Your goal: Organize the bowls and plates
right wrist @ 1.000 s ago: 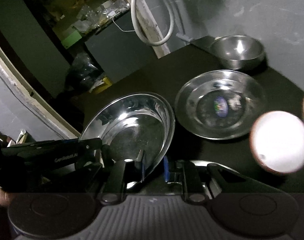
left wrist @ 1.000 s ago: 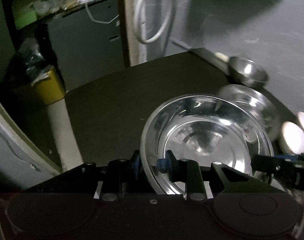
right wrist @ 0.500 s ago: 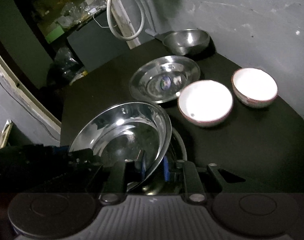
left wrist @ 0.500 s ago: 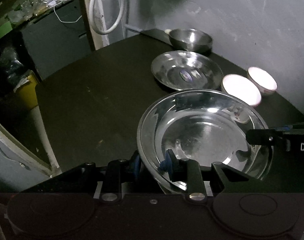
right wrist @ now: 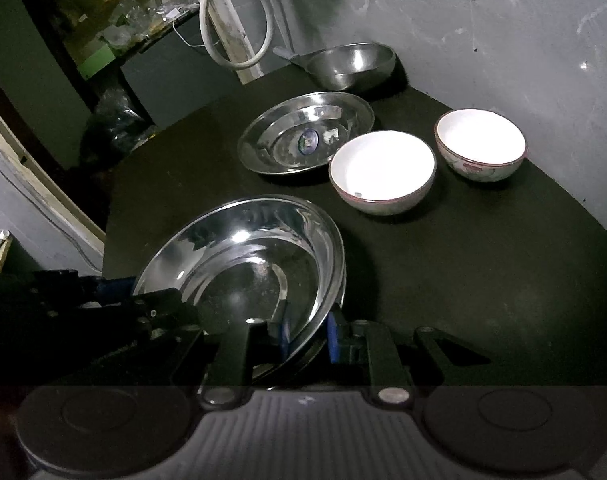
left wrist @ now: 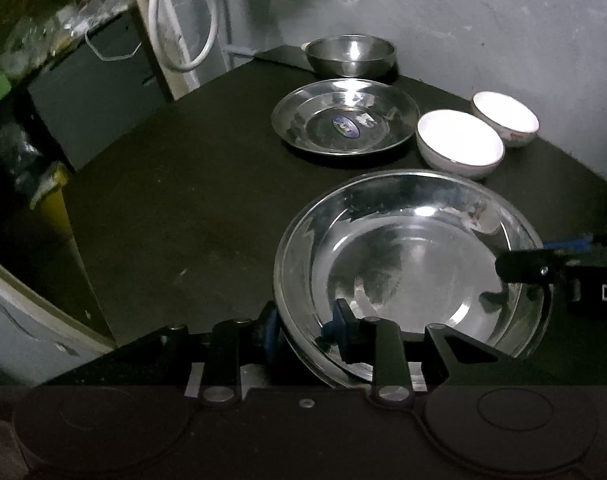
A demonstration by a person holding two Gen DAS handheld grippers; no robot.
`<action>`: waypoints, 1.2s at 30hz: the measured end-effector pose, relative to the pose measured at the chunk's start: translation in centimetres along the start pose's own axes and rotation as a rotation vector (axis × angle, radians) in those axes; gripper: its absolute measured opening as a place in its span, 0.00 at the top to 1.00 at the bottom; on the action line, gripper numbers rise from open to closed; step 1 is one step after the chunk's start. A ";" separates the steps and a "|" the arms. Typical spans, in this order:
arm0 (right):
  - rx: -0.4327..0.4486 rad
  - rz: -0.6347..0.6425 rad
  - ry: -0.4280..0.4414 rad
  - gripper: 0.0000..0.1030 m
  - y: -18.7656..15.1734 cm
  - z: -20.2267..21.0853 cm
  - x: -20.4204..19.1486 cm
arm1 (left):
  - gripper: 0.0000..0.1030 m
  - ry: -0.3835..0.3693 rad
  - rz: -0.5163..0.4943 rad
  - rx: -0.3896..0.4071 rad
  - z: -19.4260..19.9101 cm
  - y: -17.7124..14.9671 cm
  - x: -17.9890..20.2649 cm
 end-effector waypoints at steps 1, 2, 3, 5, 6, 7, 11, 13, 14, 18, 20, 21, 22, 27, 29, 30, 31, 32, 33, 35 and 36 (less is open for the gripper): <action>0.001 0.008 -0.004 0.79 0.0 0.0 -0.1 | 0.70 0.004 -0.003 0.001 -0.1 0.1 0.1; 0.003 0.014 -0.009 0.79 0.1 0.0 -0.1 | 0.70 0.006 -0.003 0.000 -0.2 0.1 0.1; 0.005 0.019 -0.010 0.79 0.1 -0.1 -0.2 | 0.69 0.010 -0.009 -0.003 -0.2 0.1 0.1; 0.006 0.028 -0.014 0.78 0.2 -0.1 -0.3 | 0.69 0.017 -0.016 -0.009 -0.5 0.1 0.1; 0.005 0.035 -0.014 0.77 0.2 -0.2 -0.5 | 0.69 0.019 -0.019 -0.016 -0.6 0.0 0.0; 0.004 0.043 -0.016 0.77 0.1 -0.2 -0.6 | 0.69 0.020 -0.019 -0.022 -0.8 0.0 0.0; 0.006 0.077 -0.022 0.70 0.1 -0.3 -1.1 | 0.69 0.012 0.013 -0.033 -1.1 -0.2 -0.4; 0.008 0.088 -0.029 0.65 0.2 -0.4 -1.3 | 0.68 0.008 0.030 -0.036 -1.2 -0.2 -0.6; 0.009 0.091 -0.029 0.64 0.3 -0.5 -1.3 | 0.67 0.007 0.036 -0.036 -1.2 -0.1 -0.7; 0.002 0.093 -0.045 0.49 0.3 -0.8 -1.1 | 0.48 0.002 0.084 -0.021 -1.1 0.2 -1.6; 0.001 0.087 -0.044 0.48 0.3 -0.9 -0.9 | 0.38 0.007 0.107 0.000 -1.0 0.5 -2.1; 0.000 0.086 -0.046 0.46 0.3 -1.0 -0.9 | 0.33 0.008 0.113 0.011 -0.9 0.7 -2.3; -0.002 0.086 -0.049 0.42 0.3 -1.0 -0.8 | 0.27 0.009 0.119 0.021 -0.8 0.8 -2.4; 0.008 0.079 -0.054 0.25 0.4 -0.9 -0.4 | 0.13 0.020 0.151 0.076 -0.4 1.8 -3.2; 0.019 0.074 -0.050 0.18 0.5 -0.6 -0.3 | 0.10 0.012 0.169 0.110 0.0 2.3 -3.4; 0.024 0.073 -0.048 0.16 0.5 -0.4 -0.1 | 0.06 0.005 0.181 0.130 0.3 2.5 -3.3; 0.027 0.074 -0.047 0.14 0.5 -0.1 -0.1 | 0.04 -0.003 0.200 0.160 0.8 2.8 -3.4; 0.030 0.075 -0.043 0.13 0.6 0.2 0.0 | 0.02 -0.007 0.216 0.185 1.2 3.1 -3.5; 0.037 0.079 -0.038 0.10 0.6 0.7 0.2 | 0.01 -0.009 0.234 0.217 1.7 3.4 -3.5; 0.060 0.087 -0.027 0.06 1.0 1.7 0.6 | 0.01 -0.015 0.266 0.272 2.4 3.7 -3.5; 0.079 0.093 -0.020 0.04 1.3 2.4 0.9 | 0.01 -0.019 0.287 0.294 2.7 3.9 -3.6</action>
Point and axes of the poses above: each gripper's, at about its wrist camera, not at the fingertips, and z roughly against the way its jaws point, x to its right, y to its top, the point moved 8 cm from there along -z, roughly the way its jaws point, and after that the axes turned 6 degrees about z, right-handed, at the moved point
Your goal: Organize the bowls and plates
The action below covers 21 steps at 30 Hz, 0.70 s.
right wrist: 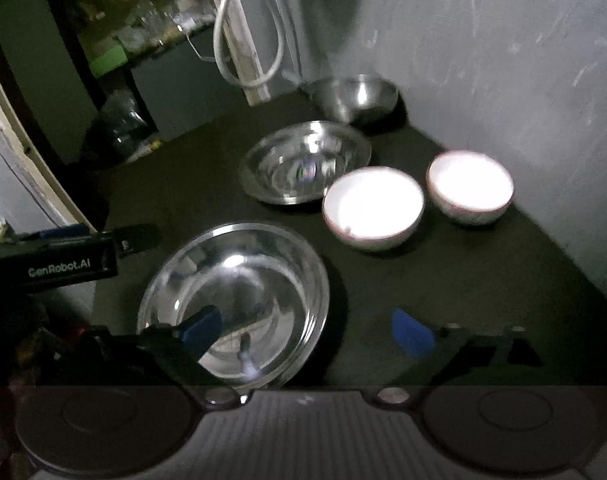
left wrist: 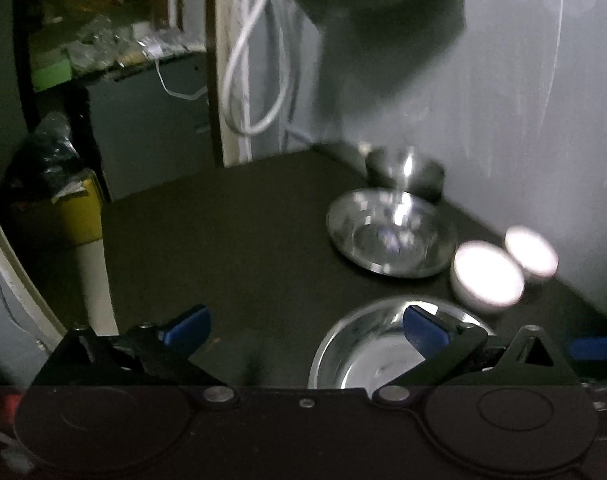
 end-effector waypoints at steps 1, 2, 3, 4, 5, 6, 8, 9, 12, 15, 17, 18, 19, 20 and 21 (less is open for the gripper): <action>0.018 0.007 0.005 0.02 0.4 0.6 0.3 | 0.01 0.004 0.020 0.010 0.1 0.2 0.1; 0.044 0.020 0.009 0.01 1.0 1.2 0.7 | 0.01 0.011 0.040 0.015 0.0 0.3 0.2; 0.063 0.032 0.009 0.00 1.5 1.5 1.2 | 0.01 0.018 0.059 0.017 -0.1 0.4 0.3; 0.080 0.043 0.008 0.00 2.0 1.8 1.6 | 0.01 0.027 0.084 0.017 -0.1 0.6 0.3; 0.097 0.051 0.010 0.00 2.7 2.0 2.1 | 0.01 0.036 0.105 0.016 -0.2 0.7 0.4; 0.114 0.054 0.016 0.00 3.4 2.0 2.6 | 0.01 0.047 0.126 0.015 -0.2 0.8 0.4; 0.136 0.059 0.033 0.00 4.6 1.5 3.5 | 0.01 0.086 0.164 0.014 -0.4 1.1 0.5; 0.141 0.067 0.044 0.00 5.4 1.0 4.1 | 0.01 0.112 0.179 0.014 -0.5 1.3 0.5; 0.148 0.108 0.080 0.00 7.4 -0.9 5.2 | 0.01 0.182 0.229 0.032 -0.9 2.1 0.7; 0.158 0.142 0.100 0.00 9.5 -3.2 6.3 | 0.01 0.242 0.271 0.042 -2.0 3.0 0.7; 0.154 0.150 0.105 0.00 10.5 -4.7 7.0 | 0.01 0.261 0.315 0.024 -3.3 3.3 0.7; 0.151 0.156 0.108 0.00 11.1 -5.7 7.4 | 0.01 0.267 0.337 0.012 -4.1 3.5 0.8; 0.144 0.161 0.107 0.01 11.5 -6.5 7.6 | 0.01 0.272 0.349 0.004 -4.6 3.5 0.8; 0.131 0.165 0.104 0.01 11.8 -7.6 7.9 | 0.01 0.275 0.361 -0.009 -5.6 3.6 0.9; 0.120 0.166 0.107 0.02 12.1 -8.6 8.1 | 0.01 0.275 0.365 -0.019 -6.3 3.5 1.1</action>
Point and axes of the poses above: each gripper's, at about its wrist camera, not at the fingertips, and z roughly against the way its jaws point, x to its right, y to its top, the point moved 8 cm from there along -z, roughly the way its jaws point, and after that the axes turned 6 degrees about z, right-handed, at the moved point
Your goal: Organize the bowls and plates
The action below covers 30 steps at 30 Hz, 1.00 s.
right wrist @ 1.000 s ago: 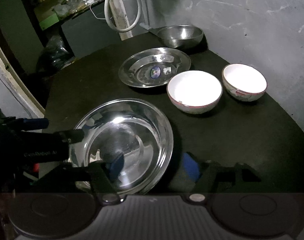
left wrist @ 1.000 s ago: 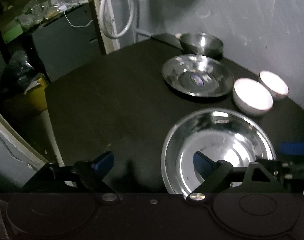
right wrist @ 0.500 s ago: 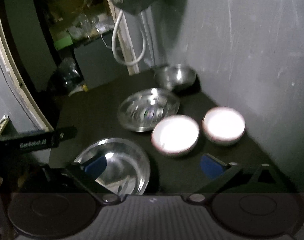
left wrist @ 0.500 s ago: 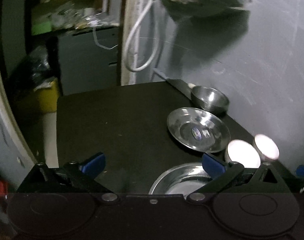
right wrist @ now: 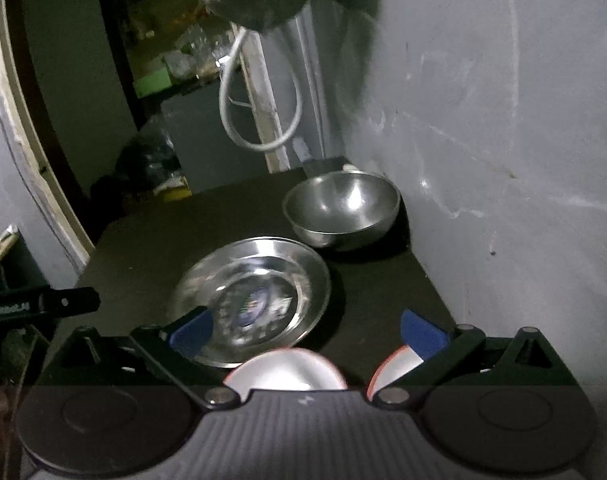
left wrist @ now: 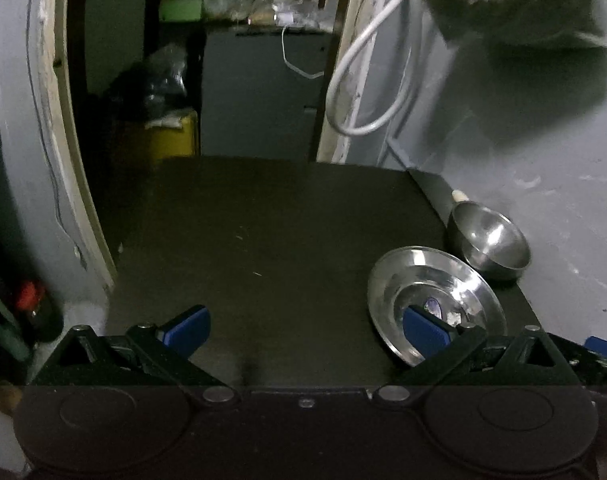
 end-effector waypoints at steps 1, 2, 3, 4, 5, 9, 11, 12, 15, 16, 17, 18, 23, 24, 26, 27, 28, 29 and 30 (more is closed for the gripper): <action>-0.011 -0.003 0.005 0.04 0.1 -1.0 0.3 | 0.01 0.000 0.002 -0.012 -0.8 0.0 0.5; -0.021 -0.004 0.011 0.05 0.1 -1.8 0.6 | 0.01 -0.002 0.003 -0.025 -1.7 0.1 1.0; -0.030 -0.005 0.020 0.07 0.2 -2.5 0.7 | 0.01 -0.003 0.004 -0.036 -2.4 0.1 1.4; -0.038 -0.005 0.025 0.10 0.2 -3.2 0.8 | 0.01 -0.004 0.004 -0.045 -3.0 0.1 1.8; -0.047 -0.006 0.028 0.11 0.1 -3.8 1.0 | 0.01 -0.004 0.001 -0.059 -3.8 0.1 2.2; -0.085 -0.018 0.047 0.21 0.0 -5.9 1.1 | 0.01 -0.002 -0.030 -0.095 -6.1 0.0 3.5; -0.107 -0.029 0.053 0.24 -0.3 -6.7 1.2 | 0.01 -0.005 -0.058 -0.108 -6.9 -0.2 4.1; -0.122 -0.038 0.053 0.27 -0.3 -7.2 1.3 | 0.01 -0.004 -0.073 -0.116 -7.3 -0.3 4.4; -0.145 -0.052 0.071 0.35 -0.5 -7.8 1.2 | 0.05 -0.001 -0.098 -0.144 -8.4 -0.7 5.0; -0.151 -0.054 0.076 0.40 -0.5 -8.0 1.2 | 0.07 -0.004 -0.096 -0.153 -8.6 -0.9 5.0; -0.155 -0.058 0.083 0.43 -0.5 -8.3 1.2 | 0.10 -0.010 -0.090 -0.163 -8.8 -1.0 5.0; -0.160 -0.062 0.089 0.44 -0.5 -8.5 1.2 | 0.17 -0.016 -0.082 -0.173 -9.1 -1.1 5.1; -0.161 -0.081 0.120 0.48 -0.5 -8.7 0.9 | 0.34 -0.030 -0.052 -0.192 -9.5 -1.6 4.9; -0.162 -0.083 0.123 0.51 -0.5 -8.7 0.9 | 0.39 -0.034 -0.050 -0.194 -9.6 -1.6 4.9; -0.164 -0.088 0.123 0.56 -0.5 -8.8 1.0 | 0.47 -0.044 -0.045 -0.202 -9.6 -1.6 4.9; -0.165 -0.090 0.123 0.61 -0.4 -8.8 1.0 | 0.49 -0.049 -0.042 -0.205 -9.6 -1.6 4.9; -0.166 -0.091 0.122 0.64 -0.3 -8.9 0.9 | 0.52 -0.053 -0.036 -0.207 -9.6 -1.6 4.8; -0.166 -0.092 0.120 0.65 -0.4 -8.9 0.9 | 0.55 -0.059 -0.032 -0.208 -9.6 -1.6 4.8; -0.166 -0.090 0.116 0.66 -0.3 -9.0 0.9 | 0.61 -0.066 -0.031 -0.211 -9.6 -1.6 4.8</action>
Point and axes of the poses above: each gripper's, at about its wrist camera, not at the fingertips, and z roughly against the way its jaws point, x to its right, y to its top, the point moved 8 cm from there along -z, roughly the way its jaws point, and after that the axes turned 6 degrees about z, right-handed, at the moved point
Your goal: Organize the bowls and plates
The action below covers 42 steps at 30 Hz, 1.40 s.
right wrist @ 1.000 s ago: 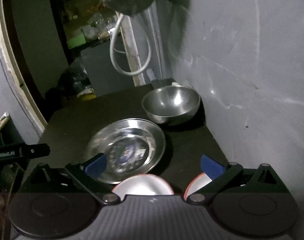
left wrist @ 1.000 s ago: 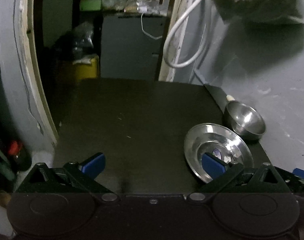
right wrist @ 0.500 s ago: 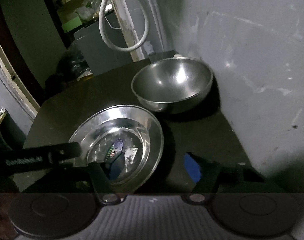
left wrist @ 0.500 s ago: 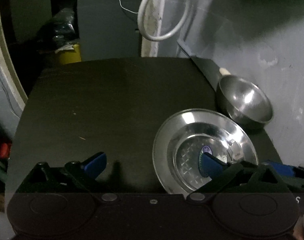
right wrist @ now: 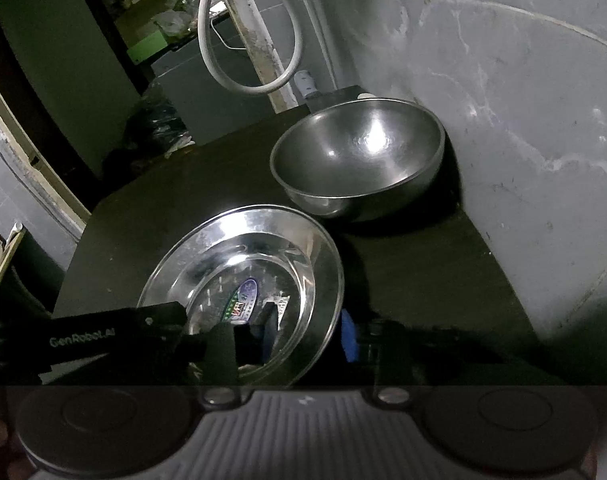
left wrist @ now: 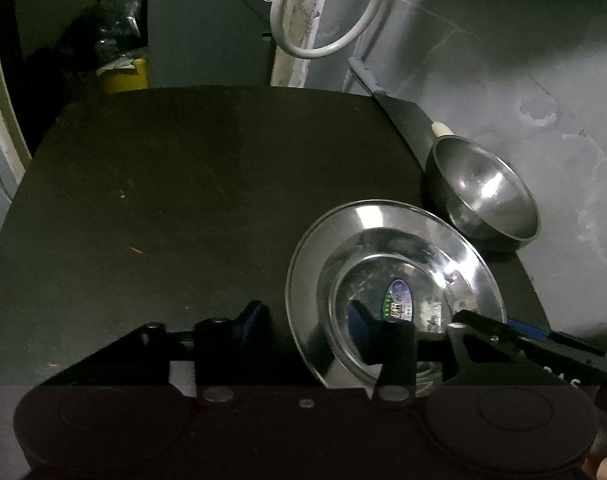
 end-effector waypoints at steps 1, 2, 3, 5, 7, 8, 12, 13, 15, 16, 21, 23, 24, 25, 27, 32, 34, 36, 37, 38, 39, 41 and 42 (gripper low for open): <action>0.000 0.000 -0.002 0.69 0.0 0.0 0.0 | 0.68 -0.012 0.001 -0.005 0.0 0.0 0.1; -0.003 -0.002 0.001 0.70 -0.1 0.0 0.0 | 0.69 -0.020 0.003 -0.007 0.0 0.0 0.1; -0.003 -0.006 0.002 0.71 -0.1 0.0 0.0 | 0.71 -0.015 0.002 -0.003 0.0 0.1 0.2; 0.000 -0.018 -0.003 0.72 -0.1 0.1 0.1 | 0.79 -0.007 0.002 0.001 0.1 0.1 0.0; 0.005 -0.031 -0.002 0.75 -0.2 0.1 0.2 | 0.80 -0.022 0.010 0.002 0.3 0.2 -0.1; 0.005 -0.037 0.000 0.75 -0.2 0.2 0.2 | 0.80 -0.024 0.006 0.007 0.5 0.2 -0.1; 0.013 -0.047 0.005 0.76 -0.4 0.7 -0.1 | 0.81 -0.026 -0.010 0.033 1.7 0.5 -0.2; 0.019 -0.045 0.005 0.76 -0.4 0.9 -0.3 | 0.81 -0.029 -0.012 0.041 2.0 0.6 -0.2; 0.037 -0.043 0.013 0.76 -0.2 1.5 -0.7 | 0.81 -0.034 -0.009 0.055 2.8 0.6 -0.5; 0.042 -0.041 0.015 0.76 -0.1 1.7 -0.9 | 0.81 -0.037 -0.003 0.061 3.1 0.7 -0.7; 0.075 -0.013 0.024 0.76 0.3 3.1 -2.5 | 0.81 -0.047 0.010 0.096 5.0 0.6 -1.5; 0.089 -0.009 0.026 0.76 0.2 3.8 -3.2 | 0.81 -0.052 0.011 0.109 5.8 0.6 -1.9; 0.096 -0.007 0.027 0.76 0.2 4.1 -3.5 | 0.81 -0.056 0.010 0.115 6.3 0.5 -2.1; 0.102 -0.005 0.026 0.76 0.2 4.4 -4.0 | 0.81 -0.059 0.009 0.121 6.7 0.4 -2.3; 0.114 0.000 0.025 0.76 0.0 5.2 -4.8 | 0.81 -0.064 0.006 0.131 7.6 0.3 -2.6; 0.135 0.019 0.029 0.76 -0.8 6.8 -6.6 | 0.81 -0.076 0.010 0.147 9.5 -0.6 -3.9; 0.140 0.028 0.024 0.76 -1.4 7.6 -7.5 | 0.81 -0.080 0.011 0.148 10.2 -1.0 -4.5; 0.142 0.035 0.022 0.76 -2.2 8.2 -8.3 | 0.81 -0.080 0.010 0.149 10.8 -1.6 -5.1; 0.140 0.038 0.020 0.76 -2.5 8.5 -8.7 | 0.81 -0.078 0.006 0.150 11.1 -1.9 -5.3; 0.138 0.039 0.018 0.76 -3.0 8.8 -9.1 | 0.81 -0.074 0.001 0.152 11.4 -2.2 -5.6; 0.136 0.040 0.019 0.76 -3.5 9.1 -9.5 | 0.81 -0.069 -0.004 0.153 11.6 -2.5 -5.7; 0.133 0.039 0.018 0.76 -4.4 9.5 -10.1 | 0.80 -0.061 -0.014 0.150 12.2 -3.4 -6.2; 0.130 0.038 0.017 0.76 -4.9 9.7 -10.4 | 0.80 -0.058 -0.017 0.148 12.3 -3.8 -6.4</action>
Point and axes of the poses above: each gripper's, at about its wrist camera, not at the fingertips, and z roughly against the way its jaws point, x to its right, y to its top, the point moved 8 cm from there along -z, roughly the way its jaws point, and after that the axes turned 6 degrees about z, right-handed, at the moved point
